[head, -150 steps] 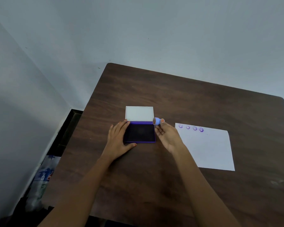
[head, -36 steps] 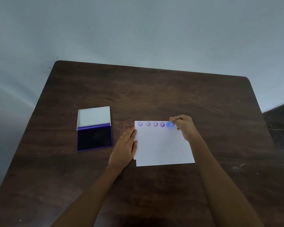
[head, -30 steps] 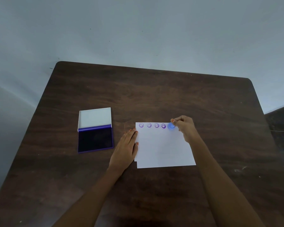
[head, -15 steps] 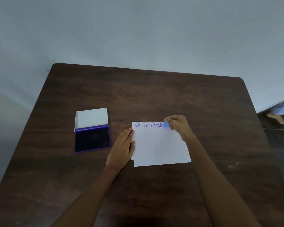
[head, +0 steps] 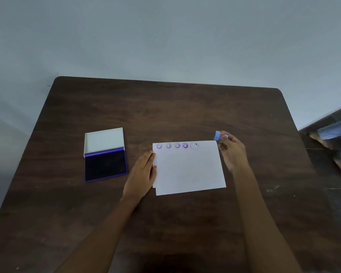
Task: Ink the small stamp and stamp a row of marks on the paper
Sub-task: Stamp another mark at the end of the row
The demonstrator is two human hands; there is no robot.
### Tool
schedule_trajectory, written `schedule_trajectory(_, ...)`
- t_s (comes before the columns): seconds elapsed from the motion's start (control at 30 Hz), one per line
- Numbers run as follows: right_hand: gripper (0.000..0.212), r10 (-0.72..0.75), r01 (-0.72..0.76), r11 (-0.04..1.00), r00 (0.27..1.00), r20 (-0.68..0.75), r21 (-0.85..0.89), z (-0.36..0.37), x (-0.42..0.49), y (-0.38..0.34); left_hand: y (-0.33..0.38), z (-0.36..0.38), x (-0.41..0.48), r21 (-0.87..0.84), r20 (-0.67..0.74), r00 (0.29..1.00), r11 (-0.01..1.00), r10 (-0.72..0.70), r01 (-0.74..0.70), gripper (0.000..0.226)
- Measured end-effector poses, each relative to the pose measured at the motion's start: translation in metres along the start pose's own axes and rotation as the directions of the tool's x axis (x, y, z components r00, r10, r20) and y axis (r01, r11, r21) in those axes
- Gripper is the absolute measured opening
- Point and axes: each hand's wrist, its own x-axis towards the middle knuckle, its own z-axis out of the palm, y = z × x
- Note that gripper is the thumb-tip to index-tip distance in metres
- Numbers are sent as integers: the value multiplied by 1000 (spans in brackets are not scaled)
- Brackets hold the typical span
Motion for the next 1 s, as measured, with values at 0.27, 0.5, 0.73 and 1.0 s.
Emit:
schedule_trajectory(0.27,19,89,-100,960,994,56,260,-6,-5,10,-1,2,-1,31,24,1000,999,-20,19,45)
schedule_trajectory(0.5,20,218,-266,830,964,154,490,0,-16,16,-1,2,-1,33,34,999,999,-23,22,46)
schedule_trajectory(0.73,20,224,-351,721,934,277,598,8,-30,12,-1,2,-1,37,35,999,999,-19,18,46)
schedule_trajectory(1.0,19,214,-353,713,932,292,605,9,-40,9,-1,2,-1,26,22,1000,1000,-17,16,46)
